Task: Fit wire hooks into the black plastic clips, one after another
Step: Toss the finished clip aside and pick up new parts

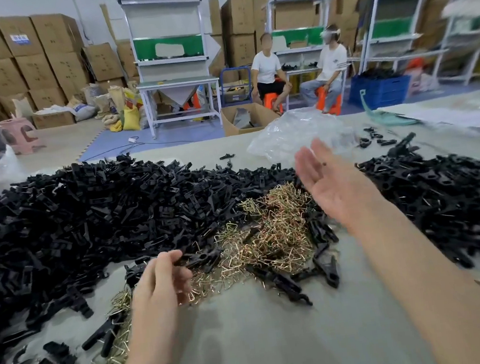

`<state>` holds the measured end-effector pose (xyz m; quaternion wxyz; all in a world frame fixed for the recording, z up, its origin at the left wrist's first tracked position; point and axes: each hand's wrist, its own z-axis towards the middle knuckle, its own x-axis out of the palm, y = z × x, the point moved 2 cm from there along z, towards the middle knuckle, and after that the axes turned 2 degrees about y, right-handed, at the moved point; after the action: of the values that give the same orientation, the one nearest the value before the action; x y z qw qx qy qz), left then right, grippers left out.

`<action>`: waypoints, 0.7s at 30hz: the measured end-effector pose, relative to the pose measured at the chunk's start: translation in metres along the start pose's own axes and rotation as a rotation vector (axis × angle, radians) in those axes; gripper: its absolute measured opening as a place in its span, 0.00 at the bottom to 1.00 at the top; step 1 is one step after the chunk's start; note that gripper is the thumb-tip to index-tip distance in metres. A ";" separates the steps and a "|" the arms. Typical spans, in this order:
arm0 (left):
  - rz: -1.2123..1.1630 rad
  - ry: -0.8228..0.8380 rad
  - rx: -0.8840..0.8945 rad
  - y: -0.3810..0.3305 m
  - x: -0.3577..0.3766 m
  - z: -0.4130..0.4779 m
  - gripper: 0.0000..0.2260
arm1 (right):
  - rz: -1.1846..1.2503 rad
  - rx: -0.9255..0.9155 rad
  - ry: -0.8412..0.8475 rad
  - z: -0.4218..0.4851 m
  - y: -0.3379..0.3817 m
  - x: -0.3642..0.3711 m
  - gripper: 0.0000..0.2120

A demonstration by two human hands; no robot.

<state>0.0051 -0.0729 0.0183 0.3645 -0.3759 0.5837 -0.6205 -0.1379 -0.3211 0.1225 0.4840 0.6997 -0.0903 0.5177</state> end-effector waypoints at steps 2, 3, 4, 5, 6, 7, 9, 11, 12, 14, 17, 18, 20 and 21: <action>0.467 -0.112 0.258 0.000 -0.008 0.001 0.10 | -0.164 0.065 0.056 -0.014 -0.031 -0.003 0.22; 0.633 -0.153 0.328 0.000 -0.011 0.002 0.10 | -0.201 0.101 0.087 -0.022 -0.051 -0.005 0.23; 0.745 -0.186 0.360 0.000 -0.013 0.003 0.10 | -0.232 0.131 0.117 -0.030 -0.073 -0.006 0.23; 0.826 -0.209 0.363 0.002 -0.015 0.005 0.11 | -0.271 0.156 0.141 -0.037 -0.094 -0.006 0.23; 0.889 -0.218 0.350 0.004 -0.016 0.006 0.12 | -0.318 0.172 0.158 -0.042 -0.114 -0.005 0.22; 0.940 -0.219 0.332 0.005 -0.017 0.007 0.13 | -0.367 0.176 0.172 -0.045 -0.132 -0.004 0.19; 1.003 -0.215 0.299 0.009 -0.018 0.009 0.14 | -0.467 0.167 0.206 -0.048 -0.159 -0.002 0.11; 1.025 -0.214 0.281 0.011 -0.018 0.013 0.15 | -0.573 0.162 0.239 -0.046 -0.174 -0.003 0.10; 1.037 -0.216 0.286 0.011 -0.018 0.015 0.15 | -0.603 0.165 0.252 -0.044 -0.177 -0.004 0.10; 1.057 -0.221 0.294 0.012 -0.019 0.019 0.15 | -0.584 0.191 0.257 -0.039 -0.178 -0.008 0.10; 1.035 -0.254 0.309 0.011 -0.020 0.026 0.15 | -0.486 0.263 0.234 -0.031 -0.178 -0.012 0.10; 1.039 -0.256 0.327 0.009 -0.021 0.031 0.15 | -0.454 0.284 0.229 -0.029 -0.178 -0.014 0.10; 1.085 -0.201 0.371 0.003 -0.018 0.049 0.17 | -0.401 0.311 0.223 -0.026 -0.180 -0.016 0.11; 1.118 -0.143 0.368 -0.001 -0.016 0.062 0.20 | -0.388 0.318 0.222 -0.024 -0.181 -0.016 0.11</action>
<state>0.0674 -0.0867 0.0208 0.7337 0.0170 0.5501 -0.3984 -0.0473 -0.2152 0.0037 0.4649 0.7103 0.1815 0.4964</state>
